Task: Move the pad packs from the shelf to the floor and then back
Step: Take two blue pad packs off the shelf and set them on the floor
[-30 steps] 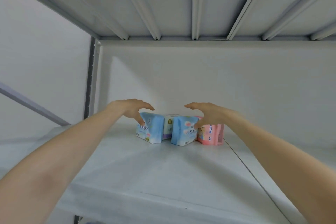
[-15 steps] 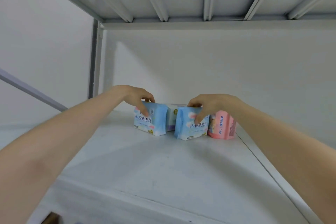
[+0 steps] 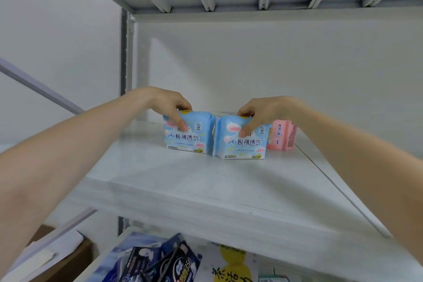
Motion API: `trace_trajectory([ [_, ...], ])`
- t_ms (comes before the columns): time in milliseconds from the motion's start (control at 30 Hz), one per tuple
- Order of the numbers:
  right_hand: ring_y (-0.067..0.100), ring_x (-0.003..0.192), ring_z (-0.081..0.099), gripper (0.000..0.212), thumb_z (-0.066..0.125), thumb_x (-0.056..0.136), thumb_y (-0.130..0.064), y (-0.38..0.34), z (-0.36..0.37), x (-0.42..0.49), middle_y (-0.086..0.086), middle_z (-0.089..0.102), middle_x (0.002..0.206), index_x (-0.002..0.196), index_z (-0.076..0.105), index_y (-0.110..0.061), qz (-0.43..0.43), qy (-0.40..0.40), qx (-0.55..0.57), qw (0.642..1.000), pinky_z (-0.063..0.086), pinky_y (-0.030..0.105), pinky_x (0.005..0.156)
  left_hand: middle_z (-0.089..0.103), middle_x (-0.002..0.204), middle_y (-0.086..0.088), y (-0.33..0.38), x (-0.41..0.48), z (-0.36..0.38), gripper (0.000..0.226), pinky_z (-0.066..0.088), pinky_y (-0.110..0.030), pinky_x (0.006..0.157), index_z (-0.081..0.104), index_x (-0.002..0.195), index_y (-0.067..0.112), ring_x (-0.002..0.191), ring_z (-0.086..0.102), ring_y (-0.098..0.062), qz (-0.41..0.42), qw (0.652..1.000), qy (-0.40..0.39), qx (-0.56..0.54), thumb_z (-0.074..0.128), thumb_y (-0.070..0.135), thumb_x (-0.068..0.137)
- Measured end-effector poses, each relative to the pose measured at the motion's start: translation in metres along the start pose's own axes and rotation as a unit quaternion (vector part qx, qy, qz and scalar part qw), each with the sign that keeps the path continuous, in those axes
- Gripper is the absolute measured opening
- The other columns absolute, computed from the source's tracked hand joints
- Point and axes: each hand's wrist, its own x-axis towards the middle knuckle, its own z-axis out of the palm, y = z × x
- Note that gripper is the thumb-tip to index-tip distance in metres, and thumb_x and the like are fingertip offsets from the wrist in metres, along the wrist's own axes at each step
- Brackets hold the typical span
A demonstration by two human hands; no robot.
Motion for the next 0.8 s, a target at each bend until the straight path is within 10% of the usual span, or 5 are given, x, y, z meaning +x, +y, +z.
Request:
trace_trajectory([
  [533, 0.028, 0.079, 0.066, 0.038, 0.081, 0.072, -0.038, -0.072, 0.019, -0.135, 0.011, 0.067, 0.087, 0.091, 0.064, -0.011, 0.033, 0.211, 0.077, 0.974, 0.051, 0.038, 0.071, 0.066, 0.099, -0.020, 0.009, -0.134, 0.004, 0.037, 0.044, -0.035, 0.076, 0.065, 0.099, 0.003, 0.083, 0.059, -0.019, 0.087, 0.972, 0.140, -0.169, 0.080, 0.030, 0.078],
  [800, 0.017, 0.064, 0.054, 0.045, 0.084, 0.069, -0.035, -0.121, 0.034, -0.224, 0.000, 0.054, 0.071, 0.088, 0.059, -0.002, 0.069, 0.315, 0.141, 0.936, 0.040, 0.027, 0.059, 0.066, 0.089, -0.004, 0.014, -0.206, 0.003, 0.039, 0.047, -0.028, 0.074, 0.067, 0.096, 0.007, 0.079, 0.059, -0.014, 0.130, 0.949, 0.158, -0.242, 0.080, 0.035, 0.072],
])
